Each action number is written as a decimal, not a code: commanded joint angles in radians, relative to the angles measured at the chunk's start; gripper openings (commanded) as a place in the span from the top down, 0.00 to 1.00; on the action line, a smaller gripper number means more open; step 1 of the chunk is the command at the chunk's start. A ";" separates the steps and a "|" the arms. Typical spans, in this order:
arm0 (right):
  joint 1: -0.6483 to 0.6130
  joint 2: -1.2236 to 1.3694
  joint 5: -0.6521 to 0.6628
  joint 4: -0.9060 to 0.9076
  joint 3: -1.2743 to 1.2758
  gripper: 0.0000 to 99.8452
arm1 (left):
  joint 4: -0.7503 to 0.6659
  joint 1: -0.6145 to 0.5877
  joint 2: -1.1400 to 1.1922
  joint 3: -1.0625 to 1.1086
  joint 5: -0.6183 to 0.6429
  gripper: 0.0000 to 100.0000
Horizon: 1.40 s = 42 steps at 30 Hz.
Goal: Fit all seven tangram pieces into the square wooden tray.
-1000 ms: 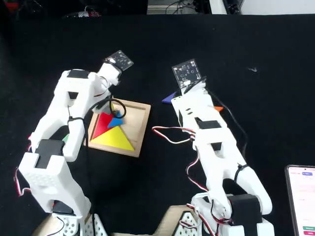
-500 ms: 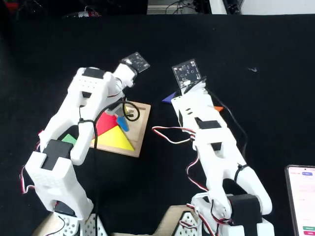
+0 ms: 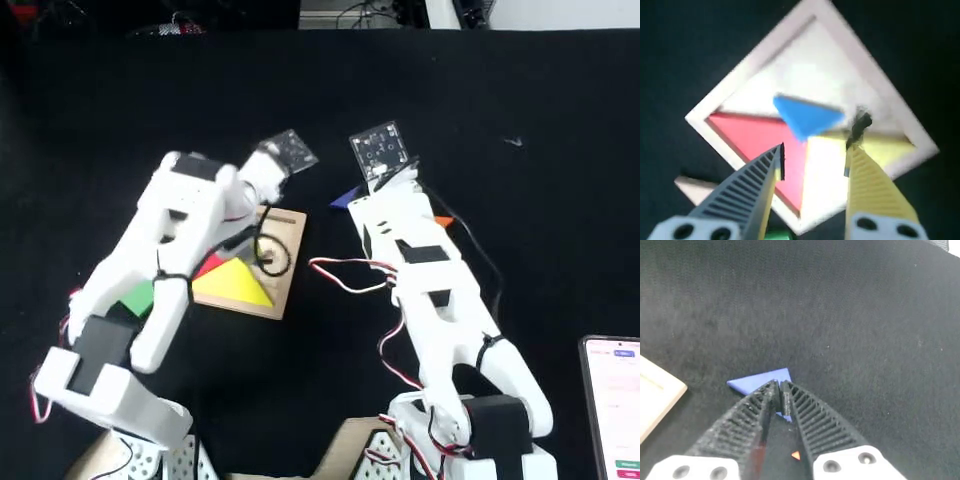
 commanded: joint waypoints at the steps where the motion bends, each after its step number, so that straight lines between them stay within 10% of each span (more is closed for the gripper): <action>1: -0.014 -0.031 -0.002 -0.023 -0.007 0.99 | -0.187 0.007 -0.071 0.127 0.002 0.79; 42: -0.015 -0.031 -0.002 -0.023 -0.007 0.99 | -0.466 -0.087 0.086 0.031 -0.049 0.79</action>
